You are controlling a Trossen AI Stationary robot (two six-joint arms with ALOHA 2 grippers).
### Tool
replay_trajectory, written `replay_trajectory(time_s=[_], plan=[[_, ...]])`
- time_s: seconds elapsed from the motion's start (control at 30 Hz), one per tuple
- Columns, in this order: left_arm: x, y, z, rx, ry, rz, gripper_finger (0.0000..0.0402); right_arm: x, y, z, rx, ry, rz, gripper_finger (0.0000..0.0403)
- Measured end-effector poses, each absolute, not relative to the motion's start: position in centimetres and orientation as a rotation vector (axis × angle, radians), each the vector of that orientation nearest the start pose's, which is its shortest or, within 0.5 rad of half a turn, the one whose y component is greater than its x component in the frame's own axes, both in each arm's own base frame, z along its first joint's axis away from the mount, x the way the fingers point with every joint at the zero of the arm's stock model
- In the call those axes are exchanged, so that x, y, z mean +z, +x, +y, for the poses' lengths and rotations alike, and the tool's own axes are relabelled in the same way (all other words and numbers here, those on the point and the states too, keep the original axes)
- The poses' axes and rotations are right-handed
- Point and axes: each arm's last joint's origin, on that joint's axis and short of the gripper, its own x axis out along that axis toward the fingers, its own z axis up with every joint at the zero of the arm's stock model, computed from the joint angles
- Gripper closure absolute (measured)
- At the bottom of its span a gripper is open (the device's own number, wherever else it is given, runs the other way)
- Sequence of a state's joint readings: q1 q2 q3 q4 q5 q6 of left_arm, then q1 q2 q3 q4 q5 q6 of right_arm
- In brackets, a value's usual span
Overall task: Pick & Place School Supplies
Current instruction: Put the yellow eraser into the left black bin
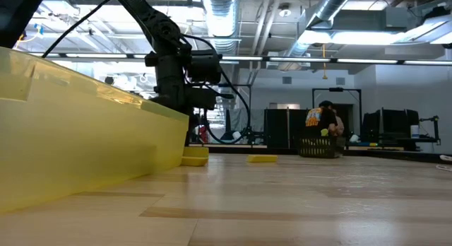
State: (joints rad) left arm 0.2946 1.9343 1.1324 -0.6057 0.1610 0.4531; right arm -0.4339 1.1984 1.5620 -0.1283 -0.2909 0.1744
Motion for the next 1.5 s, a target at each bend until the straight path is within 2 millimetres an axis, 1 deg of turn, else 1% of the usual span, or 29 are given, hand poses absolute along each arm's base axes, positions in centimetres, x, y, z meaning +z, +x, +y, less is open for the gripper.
replay_trajectory(time_s=[0.07, 0.13, 0.27, 0.3, 0.4, 0.5, 0.57, 0.7, 0.87, 0.97, 1.07, 1.17, 1.23, 1.3, 1.4, 1.5], plan=[[12.1, 33.0, 9.6, -0.185, 0.047, 1.349, 0.0274, 51.5, 20.7, -8.7, -0.123, 0.089, -0.232, 0.026], [12.1, 33.1, 9.7, -0.172, 0.047, 1.342, 0.03, 51.5, 20.7, -8.7, -0.123, 0.086, -0.231, 0.0261], [12.2, 33.4, 9.8, -0.15, 0.04, 1.315, 0.0373, 51.5, 20.7, -8.7, -0.125, 0.073, -0.229, 0.0264], [12.2, 33.4, 9.8, -0.133, 0.019, 1.312, 0.0378, 51.5, 20.7, -8.7, -0.125, 0.073, -0.229, 0.0265], [12.2, 33.4, 9.9, -0.088, -0.06, 1.302, 0.0377, 51.5, 20.7, -8.7, -0.125, 0.073, -0.23, 0.0266], [13.3, 33.4, 9.9, -0.047, -0.094, 1.266, 0.0378, 51.5, 20.7, -8.7, -0.125, 0.072, -0.232, 0.0264], [14.3, 33.5, 9.9, -0.019, -0.118, 1.206, 0.0378, 51.5, 20.7, -8.7, -0.126, 0.072, -0.233, 0.0264], [18.5, 32.9, 10.9, 0.085, -0.178, 1.054, 0.0378, 51.5, 20.7, -8.7, -0.126, 0.071, -0.235, 0.0266], [22.5, 30.4, 12.5, 0.259, -0.192, 0.975, 0.0379, 51.5, 20.7, -8.7, -0.125, 0.071, -0.236, 0.0263], [23.6, 28.4, 13.6, 0.326, -0.197, 1.011, 0.0379, 51.6, 20.7, -8.7, -0.124, 0.07, -0.24, 0.0262], [24.1, 26.5, 15.0, 0.377, -0.177, 1.07, 0.0379, 51.6, 20.7, -8.7, -0.126, 0.071, -0.24, 0.0262], [23.9, 24.8, 16.1, 0.405, -0.202, 1.155, 0.0379, 51.6, 20.7, -8.7, -0.124, 0.086, -0.241, 0.0265], [23.7, 23.9, 16.8, 0.407, -0.212, 1.2, 0.0379, 51.6, 20.7, -8.6, -0.122, 0.088, -0.241, 0.0266], [23.5, 23.3, 17.4, 0.42, -0.218, 1.21, 0.0379, 51.6, 20.8, -8.6, -0.118, 0.089, -0.241, 0.0265], [22.5, 22.2, 18.0, 0.435, -0.263, 1.24, 0.0379, 51.6, 20.8, -8.5, -0.117, 0.088, -0.244, 0.0264], [20.4, 20.8, 17.8, 0.423, -0.326, 1.299, 0.0379, 51.6, 20.8, -8.5, -0.117, 0.088, -0.243, 0.0265]])
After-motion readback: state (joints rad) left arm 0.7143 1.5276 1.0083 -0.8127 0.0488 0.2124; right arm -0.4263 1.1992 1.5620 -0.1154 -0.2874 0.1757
